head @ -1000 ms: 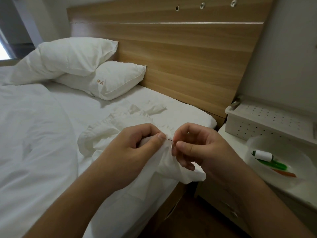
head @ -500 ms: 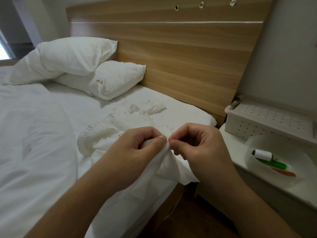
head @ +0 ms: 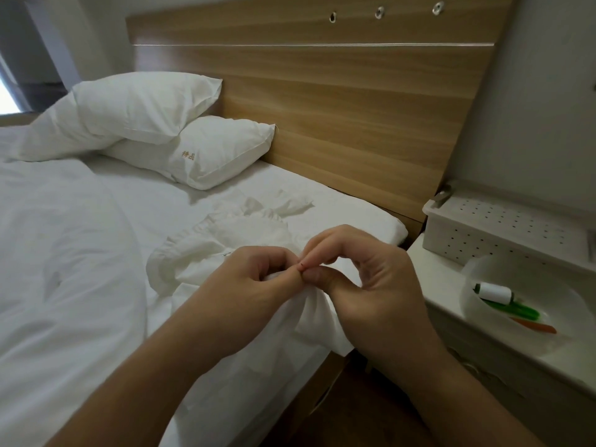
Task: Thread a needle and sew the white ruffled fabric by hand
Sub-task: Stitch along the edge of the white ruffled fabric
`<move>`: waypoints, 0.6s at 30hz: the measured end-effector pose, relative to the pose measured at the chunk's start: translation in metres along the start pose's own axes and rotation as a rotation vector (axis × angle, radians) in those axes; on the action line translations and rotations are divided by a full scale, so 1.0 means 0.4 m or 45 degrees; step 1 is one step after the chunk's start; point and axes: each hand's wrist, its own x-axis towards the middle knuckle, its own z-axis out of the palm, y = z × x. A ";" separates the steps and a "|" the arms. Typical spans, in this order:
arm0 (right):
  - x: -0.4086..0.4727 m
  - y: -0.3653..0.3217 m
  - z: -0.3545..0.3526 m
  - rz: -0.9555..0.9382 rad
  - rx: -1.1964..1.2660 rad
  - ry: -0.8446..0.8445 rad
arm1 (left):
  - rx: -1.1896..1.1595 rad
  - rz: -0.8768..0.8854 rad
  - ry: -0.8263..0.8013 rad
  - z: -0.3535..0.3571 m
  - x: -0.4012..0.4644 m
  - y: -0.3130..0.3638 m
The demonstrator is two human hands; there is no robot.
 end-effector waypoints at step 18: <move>0.051 -0.038 -0.072 0.437 0.638 0.329 | 0.284 -0.150 0.125 0.004 0.008 -0.006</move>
